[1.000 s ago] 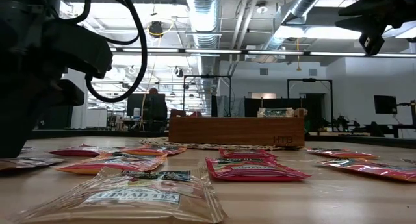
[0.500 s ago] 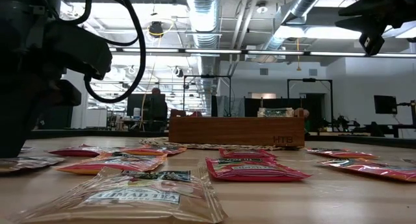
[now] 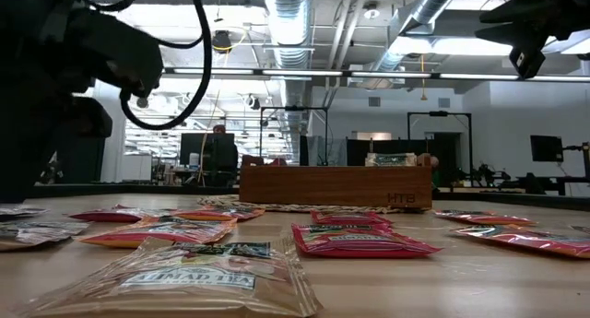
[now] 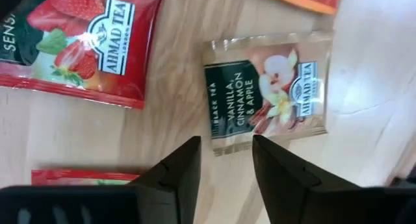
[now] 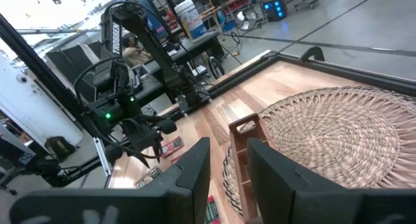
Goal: Pick & Place Tea
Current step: Put the brown tea bag into the right section of the wooden organizer
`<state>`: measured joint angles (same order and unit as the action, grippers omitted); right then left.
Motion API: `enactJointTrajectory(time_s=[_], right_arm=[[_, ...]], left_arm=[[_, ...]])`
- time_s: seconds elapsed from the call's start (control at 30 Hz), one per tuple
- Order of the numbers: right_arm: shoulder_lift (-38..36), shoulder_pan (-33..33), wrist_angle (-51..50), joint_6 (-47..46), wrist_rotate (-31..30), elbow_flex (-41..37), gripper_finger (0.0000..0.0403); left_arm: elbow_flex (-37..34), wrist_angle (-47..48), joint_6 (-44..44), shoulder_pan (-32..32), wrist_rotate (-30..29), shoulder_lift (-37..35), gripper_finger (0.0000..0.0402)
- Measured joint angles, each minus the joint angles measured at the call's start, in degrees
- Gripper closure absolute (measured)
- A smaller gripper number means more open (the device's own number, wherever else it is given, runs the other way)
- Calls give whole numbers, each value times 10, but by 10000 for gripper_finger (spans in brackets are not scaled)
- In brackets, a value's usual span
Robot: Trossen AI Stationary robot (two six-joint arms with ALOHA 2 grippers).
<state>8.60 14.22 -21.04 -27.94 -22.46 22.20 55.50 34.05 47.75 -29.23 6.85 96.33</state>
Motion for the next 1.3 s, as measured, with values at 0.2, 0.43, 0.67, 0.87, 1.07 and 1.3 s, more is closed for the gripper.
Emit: enactJointTrajectory(time_s=[0.2,0.43,0.67,0.87,1.07,1.3], right_arm=[[0,0,-15,0,0,0,310],[0,0,-21,0,0,0,310],[0,0,-22,0,0,0,310],[0,0,-27,0,0,0,310],[0,0,-29,0,0,0,310],[0,0,-30,0,0,0,310]], left_arm=[[5,-27,17,0,-8,0,263],[5,-30,22,0,-44,6,263],[7,-50,29,0,-2,52,263],[12,-46,20,-1,9,81,268],[10,-40,-6,-1,7,82,337],[8,-54,-14,-2,11,83,397]])
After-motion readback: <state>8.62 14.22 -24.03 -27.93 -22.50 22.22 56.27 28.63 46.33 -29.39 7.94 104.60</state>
